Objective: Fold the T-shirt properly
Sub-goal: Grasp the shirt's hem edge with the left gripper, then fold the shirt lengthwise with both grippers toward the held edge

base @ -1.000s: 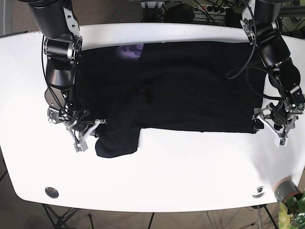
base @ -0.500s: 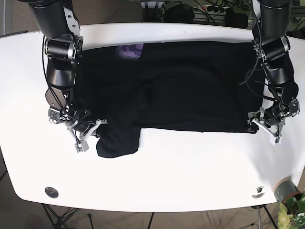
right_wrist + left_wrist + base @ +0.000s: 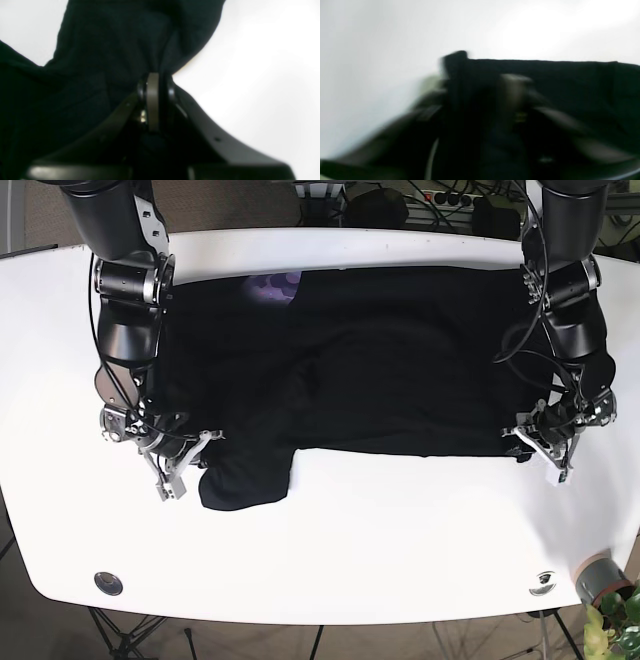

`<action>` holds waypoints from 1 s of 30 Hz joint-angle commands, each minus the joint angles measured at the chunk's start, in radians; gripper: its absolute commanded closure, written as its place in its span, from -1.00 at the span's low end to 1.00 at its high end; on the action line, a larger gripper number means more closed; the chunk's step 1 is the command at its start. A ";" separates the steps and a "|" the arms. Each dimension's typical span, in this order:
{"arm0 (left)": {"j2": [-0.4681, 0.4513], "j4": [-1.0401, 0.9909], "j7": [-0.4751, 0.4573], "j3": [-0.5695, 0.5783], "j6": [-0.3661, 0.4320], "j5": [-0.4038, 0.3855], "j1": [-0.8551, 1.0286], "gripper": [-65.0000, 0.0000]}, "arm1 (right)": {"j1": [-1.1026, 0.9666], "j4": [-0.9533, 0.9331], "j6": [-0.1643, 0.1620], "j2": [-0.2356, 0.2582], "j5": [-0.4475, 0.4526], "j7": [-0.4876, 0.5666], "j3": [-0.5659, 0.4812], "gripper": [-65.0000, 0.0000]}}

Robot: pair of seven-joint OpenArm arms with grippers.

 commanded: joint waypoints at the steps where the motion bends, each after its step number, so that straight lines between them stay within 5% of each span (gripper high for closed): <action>1: -0.014 0.004 0.024 0.001 -0.001 0.008 -0.017 0.69 | 0.028 0.021 0.004 0.008 0.012 0.011 -0.001 0.93; 5: -0.016 0.010 0.003 -0.006 -0.006 0.008 -0.017 1.00 | 0.030 0.022 0.004 0.008 0.012 0.010 -0.001 0.93; 11: -0.017 0.099 -0.001 -0.077 -0.029 -0.016 0.011 1.00 | 0.022 0.137 0.004 0.008 0.012 -0.039 0.005 0.93; 30: 0.021 0.745 0.289 -0.244 -0.056 -0.155 0.300 1.00 | -0.196 0.828 0.010 0.012 0.013 -0.403 0.034 0.93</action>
